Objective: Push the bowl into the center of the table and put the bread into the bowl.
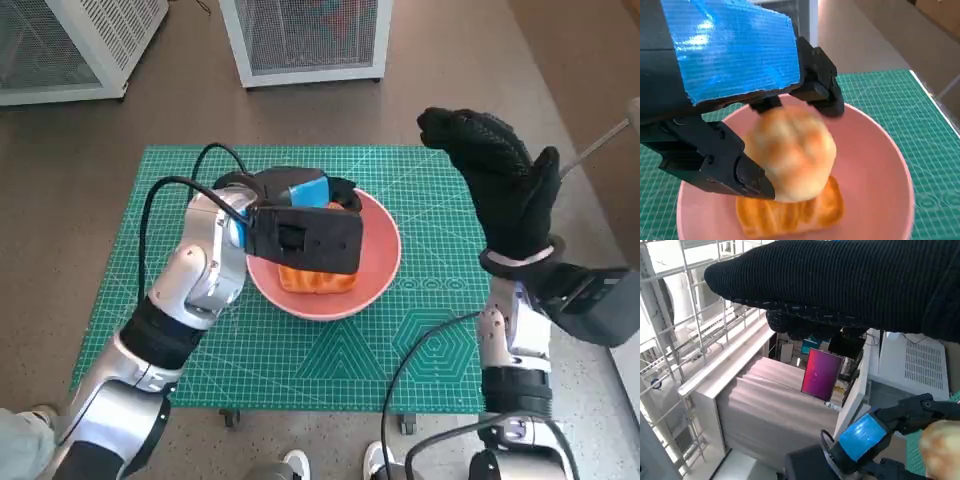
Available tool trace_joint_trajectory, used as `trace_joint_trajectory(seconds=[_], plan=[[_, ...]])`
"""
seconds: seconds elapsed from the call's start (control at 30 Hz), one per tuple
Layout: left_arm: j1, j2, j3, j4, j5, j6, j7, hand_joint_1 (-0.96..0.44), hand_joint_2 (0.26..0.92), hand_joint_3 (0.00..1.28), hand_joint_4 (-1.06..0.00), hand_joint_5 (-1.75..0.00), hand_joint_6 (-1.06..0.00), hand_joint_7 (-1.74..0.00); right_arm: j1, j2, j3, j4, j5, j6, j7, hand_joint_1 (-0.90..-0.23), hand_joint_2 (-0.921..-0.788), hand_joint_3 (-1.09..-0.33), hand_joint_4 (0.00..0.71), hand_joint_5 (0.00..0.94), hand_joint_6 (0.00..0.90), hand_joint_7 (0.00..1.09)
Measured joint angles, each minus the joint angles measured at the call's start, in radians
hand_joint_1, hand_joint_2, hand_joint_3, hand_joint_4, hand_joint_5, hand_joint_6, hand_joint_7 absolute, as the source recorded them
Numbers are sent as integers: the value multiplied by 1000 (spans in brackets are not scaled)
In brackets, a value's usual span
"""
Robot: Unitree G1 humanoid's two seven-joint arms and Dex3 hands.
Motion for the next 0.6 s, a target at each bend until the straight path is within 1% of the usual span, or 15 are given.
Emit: trace_joint_trajectory(seconds=[0.1, 0.17, 0.33, 0.37, 0.43, 0.6], plan=[[14, 13, 15, -58, 2, -2, 16, -234, 809, 38, -119, -8, -264, -4, 0, 0, 0, -1, 0, 0, -1, -665, -921, -676, 219, 0, 191, 281], [32, 22, 29, -100, 8, -16, 52, -259, 814, 34, -121, -6, -265, -5, 1, 0, 0, -2, 0, 0, -1, -665, -921, -677, 219, 0, 191, 280], [112, 48, 87, -204, 16, -96, 200, -285, 828, 26, -130, -6, -278, -10, 2, 1, 1, -7, 0, 4, -6, -664, -921, -676, 216, 0, 192, 279], [136, 49, 108, -224, 10, -116, 237, -284, 831, 25, -133, -6, -283, -12, 3, 1, 2, -9, -1, 6, -6, -664, -921, -676, 215, 0, 192, 279], [169, 50, 145, -251, -5, -144, 284, -281, 836, 23, -137, -7, -287, -13, 3, 0, 3, -12, -1, 7, -8, -664, -921, -676, 214, 0, 192, 278], [247, 35, 267, -308, -113, -212, 375, -265, 854, 23, -142, -6, -294, -13, 3, 1, 8, -18, -1, 12, -12, -666, -921, -676, 214, 0, 193, 277]])
